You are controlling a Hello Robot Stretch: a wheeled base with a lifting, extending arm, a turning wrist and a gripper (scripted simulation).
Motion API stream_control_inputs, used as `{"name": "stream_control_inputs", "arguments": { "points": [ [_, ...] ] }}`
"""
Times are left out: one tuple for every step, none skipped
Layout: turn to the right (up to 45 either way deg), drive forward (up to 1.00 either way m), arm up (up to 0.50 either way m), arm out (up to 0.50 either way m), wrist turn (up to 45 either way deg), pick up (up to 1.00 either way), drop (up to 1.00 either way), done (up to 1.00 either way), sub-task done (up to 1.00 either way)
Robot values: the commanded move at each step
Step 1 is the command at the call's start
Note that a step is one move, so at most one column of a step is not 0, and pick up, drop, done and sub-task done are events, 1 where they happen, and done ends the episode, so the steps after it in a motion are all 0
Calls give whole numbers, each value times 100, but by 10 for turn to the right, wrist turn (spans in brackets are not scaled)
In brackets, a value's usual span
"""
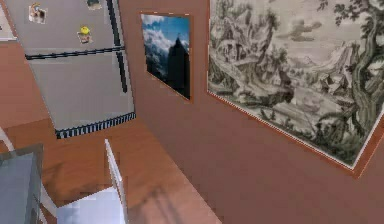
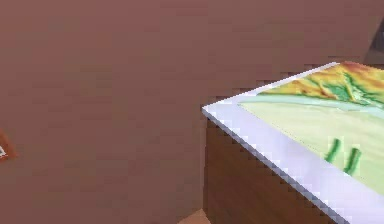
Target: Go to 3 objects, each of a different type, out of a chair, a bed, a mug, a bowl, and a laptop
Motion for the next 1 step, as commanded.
{"name": "stream_control_inputs", "arguments": {
  "points": [
    [-30,0,0,0,0,0,0,0,0]
  ]
}}
